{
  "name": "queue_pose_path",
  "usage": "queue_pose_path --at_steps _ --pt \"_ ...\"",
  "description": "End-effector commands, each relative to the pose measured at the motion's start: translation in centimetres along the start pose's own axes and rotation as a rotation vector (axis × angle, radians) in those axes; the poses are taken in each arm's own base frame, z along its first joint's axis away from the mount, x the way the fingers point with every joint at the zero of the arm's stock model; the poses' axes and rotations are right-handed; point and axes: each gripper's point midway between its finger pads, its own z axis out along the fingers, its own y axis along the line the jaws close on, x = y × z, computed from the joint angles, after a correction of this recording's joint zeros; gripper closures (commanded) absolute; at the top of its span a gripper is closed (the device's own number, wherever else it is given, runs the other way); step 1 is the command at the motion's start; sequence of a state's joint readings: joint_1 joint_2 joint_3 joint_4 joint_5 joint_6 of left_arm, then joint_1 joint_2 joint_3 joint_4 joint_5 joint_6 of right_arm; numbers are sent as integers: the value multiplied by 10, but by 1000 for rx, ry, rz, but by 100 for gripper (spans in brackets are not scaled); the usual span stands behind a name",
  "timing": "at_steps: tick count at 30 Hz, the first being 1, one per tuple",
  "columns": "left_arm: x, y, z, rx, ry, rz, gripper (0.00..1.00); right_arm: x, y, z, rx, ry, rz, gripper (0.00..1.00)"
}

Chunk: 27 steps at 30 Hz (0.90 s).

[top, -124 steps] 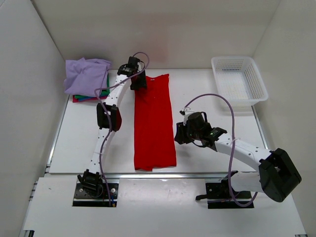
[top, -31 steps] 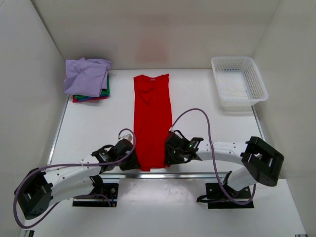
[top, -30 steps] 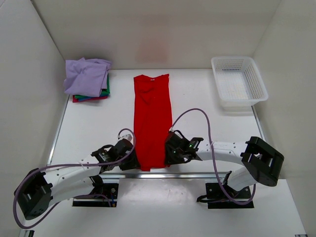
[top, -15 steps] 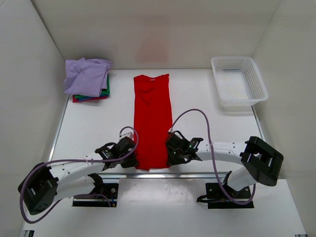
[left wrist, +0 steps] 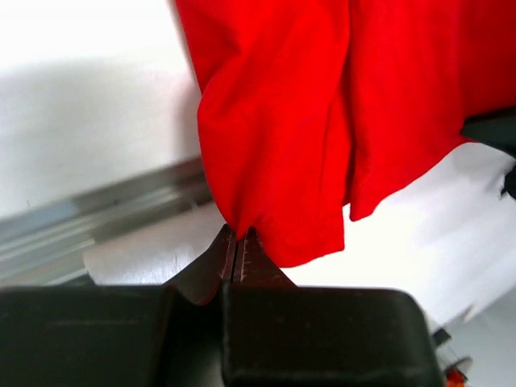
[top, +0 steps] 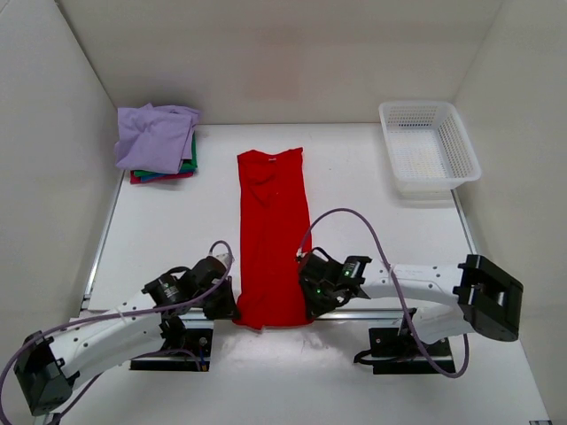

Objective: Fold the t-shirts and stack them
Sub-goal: Grab the bottom of the folded rectangular tshirt with both arms, then fold the folded rectangular tshirt in 1/3 of the way

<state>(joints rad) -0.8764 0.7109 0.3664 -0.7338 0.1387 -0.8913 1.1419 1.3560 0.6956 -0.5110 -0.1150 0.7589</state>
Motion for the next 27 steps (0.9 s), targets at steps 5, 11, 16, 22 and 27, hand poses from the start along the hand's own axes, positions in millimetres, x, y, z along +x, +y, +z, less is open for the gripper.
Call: queue_pose_path --at_steps 5,11,16,22,27 --pt "-11 -11 -31 21 -6 15 100 4 6 -35 -63 -25 -2 100" --pt "-41 -27 -40 14 -57 39 100 -22 0 -47 -101 -54 20 100" --pt "-76 -28 -54 12 -126 4 100 -56 -5 -65 -106 -93 3 100" --pt "-105 -28 -57 2 -135 7 100 -97 -17 -77 -91 -107 -15 100" --pt "-125 -31 -46 6 -139 8 100 -120 -23 -77 -95 -115 -12 100"
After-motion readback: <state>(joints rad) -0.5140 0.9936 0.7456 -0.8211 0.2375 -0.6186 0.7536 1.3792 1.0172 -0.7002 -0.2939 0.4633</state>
